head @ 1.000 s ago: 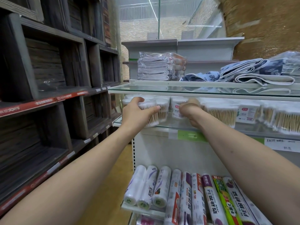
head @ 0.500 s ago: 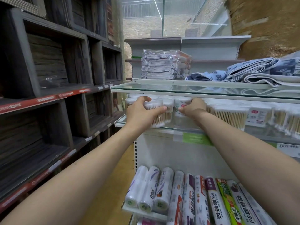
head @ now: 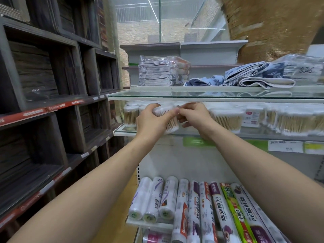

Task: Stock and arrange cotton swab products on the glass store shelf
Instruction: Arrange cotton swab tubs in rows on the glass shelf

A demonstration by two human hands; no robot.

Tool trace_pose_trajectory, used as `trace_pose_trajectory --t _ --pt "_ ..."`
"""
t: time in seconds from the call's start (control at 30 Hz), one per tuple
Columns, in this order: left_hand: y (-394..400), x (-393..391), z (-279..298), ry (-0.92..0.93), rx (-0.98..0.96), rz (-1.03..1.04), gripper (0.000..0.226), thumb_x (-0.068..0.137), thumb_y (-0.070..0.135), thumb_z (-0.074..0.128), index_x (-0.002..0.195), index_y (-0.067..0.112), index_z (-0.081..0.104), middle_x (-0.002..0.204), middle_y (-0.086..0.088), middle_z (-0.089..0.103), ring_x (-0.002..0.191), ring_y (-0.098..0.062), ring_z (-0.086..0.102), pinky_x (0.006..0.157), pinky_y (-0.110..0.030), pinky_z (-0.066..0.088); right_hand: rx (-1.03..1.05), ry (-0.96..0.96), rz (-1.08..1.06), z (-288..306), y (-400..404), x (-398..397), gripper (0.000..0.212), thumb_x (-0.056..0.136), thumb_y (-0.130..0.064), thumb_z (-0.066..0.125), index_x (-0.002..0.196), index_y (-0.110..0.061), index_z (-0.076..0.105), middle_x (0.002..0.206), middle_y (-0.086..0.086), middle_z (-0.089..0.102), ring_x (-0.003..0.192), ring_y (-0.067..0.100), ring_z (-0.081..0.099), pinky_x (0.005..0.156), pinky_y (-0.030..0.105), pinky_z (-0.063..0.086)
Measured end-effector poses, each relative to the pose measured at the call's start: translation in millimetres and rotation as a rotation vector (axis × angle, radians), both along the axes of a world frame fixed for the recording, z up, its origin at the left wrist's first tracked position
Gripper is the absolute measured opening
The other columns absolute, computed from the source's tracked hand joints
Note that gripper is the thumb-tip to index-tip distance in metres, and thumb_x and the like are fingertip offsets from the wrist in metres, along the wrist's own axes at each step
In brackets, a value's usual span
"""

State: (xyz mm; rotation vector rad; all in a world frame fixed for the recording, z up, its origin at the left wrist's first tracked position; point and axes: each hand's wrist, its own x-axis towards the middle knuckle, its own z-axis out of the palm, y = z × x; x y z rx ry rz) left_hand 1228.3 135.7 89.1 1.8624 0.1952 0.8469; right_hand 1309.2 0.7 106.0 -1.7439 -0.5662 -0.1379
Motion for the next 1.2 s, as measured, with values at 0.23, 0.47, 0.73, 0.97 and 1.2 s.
trace_pose_trajectory --t 0.23,0.47,0.73,0.97,1.2 --pt "-20.9 -3.8 17.2 0.019 -0.150 -0.078 0.061 0.098 0.064 0.041 0.127 0.018 0.067 0.120 0.004 0.065 0.118 -0.023 0.058 0.107 -0.040 0.043 -0.056 0.026 0.222 -0.3 -26.1 -17.5 0.040 0.088 -0.037 0.073 0.107 -0.001 0.073 0.099 0.016 0.076 0.093 0.032 0.072 0.082 0.038 0.059" --pt "-26.8 1.9 14.6 0.012 -0.287 -0.169 0.061 0.080 0.076 0.042 0.095 0.023 0.068 0.111 -0.008 0.072 0.103 -0.030 0.070 0.096 -0.051 0.055 -0.224 -0.102 -0.040 -2.2 -27.1 -21.2 0.063 0.049 -0.055 0.092 0.091 -0.015 0.068 0.081 -0.004 0.072 0.077 0.013 0.069 0.073 0.036 0.057" --pt "-15.7 -10.1 15.7 -0.031 -0.319 -0.089 0.045 0.085 0.061 0.044 0.090 0.023 0.067 0.106 -0.006 0.071 0.097 -0.030 0.067 0.084 -0.045 0.060 -0.144 0.056 -0.091 -8.4 -22.1 -3.9 0.048 0.065 -0.033 0.084 0.102 -0.015 0.059 0.105 0.007 0.070 0.099 0.026 0.068 0.093 0.050 0.055" --pt "2.3 -16.6 11.2 -0.085 -0.325 0.052 0.036 0.098 0.051 0.047 0.082 0.026 0.068 0.098 0.005 0.071 0.099 -0.022 0.064 0.094 -0.053 0.055 -0.333 0.019 -0.289 3.1 -10.5 -14.2 0.038 0.076 -0.024 0.084 0.087 -0.011 0.050 0.085 0.005 0.059 0.076 0.015 0.057 0.076 0.036 0.052" --pt "18.8 -20.2 10.3 -0.101 -0.334 0.102 0.031 0.100 0.044 0.050 0.085 0.026 0.069 0.100 0.002 0.069 0.100 -0.023 0.061 0.096 -0.053 0.054 -0.455 -0.010 -0.298 2.4 -1.2 -8.7 0.023 0.087 -0.017 0.074 0.099 -0.007 0.056 0.098 0.013 0.062 0.072 0.015 0.054 0.062 0.028 0.047"
